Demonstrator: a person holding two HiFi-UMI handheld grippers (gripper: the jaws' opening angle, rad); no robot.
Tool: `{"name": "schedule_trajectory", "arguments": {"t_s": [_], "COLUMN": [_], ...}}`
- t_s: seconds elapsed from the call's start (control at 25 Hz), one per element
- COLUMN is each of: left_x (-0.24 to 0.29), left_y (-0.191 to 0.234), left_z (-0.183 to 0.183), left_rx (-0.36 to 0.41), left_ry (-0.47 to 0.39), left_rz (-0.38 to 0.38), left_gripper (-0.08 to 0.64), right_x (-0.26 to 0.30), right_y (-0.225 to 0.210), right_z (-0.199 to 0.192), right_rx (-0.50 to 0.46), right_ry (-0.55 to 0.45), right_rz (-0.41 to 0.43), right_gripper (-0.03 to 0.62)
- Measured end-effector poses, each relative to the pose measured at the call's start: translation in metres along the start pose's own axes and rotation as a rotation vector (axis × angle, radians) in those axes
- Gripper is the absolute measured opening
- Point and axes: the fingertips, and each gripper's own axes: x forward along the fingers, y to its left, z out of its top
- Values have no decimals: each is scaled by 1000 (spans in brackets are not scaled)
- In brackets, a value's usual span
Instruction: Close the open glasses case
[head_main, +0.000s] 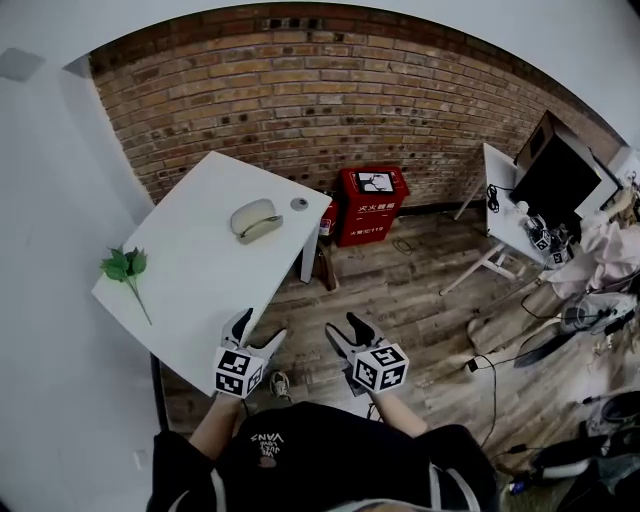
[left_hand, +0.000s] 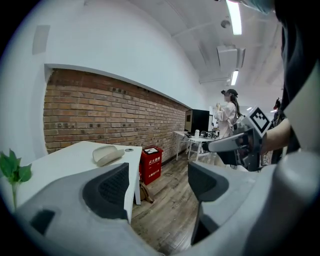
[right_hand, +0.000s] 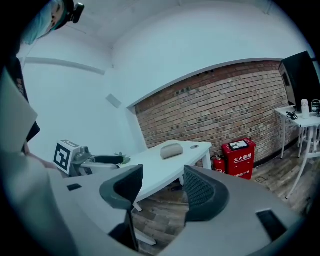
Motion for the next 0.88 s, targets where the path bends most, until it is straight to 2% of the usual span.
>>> {"name": "schedule_trajectory", "arguments": {"t_s": [0.4,0.68,0.88], "left_x": [28,31,39], "left_y": [95,141,158], "left_z": [11,7,5], "left_rx": [-14,-55,-88], "left_ry": [13,14,12], "left_rz": [-24,-13,-4], "left_gripper": [371,393,399], "right_x": [103,149,175], "right_y": [-1,3,-1], "right_z": [35,42,44], "right_rx": [21,37,34], "right_ry": [-1,14,43], "right_rz": [-14,-22,-3], "right_gripper": [250,252,253]}}
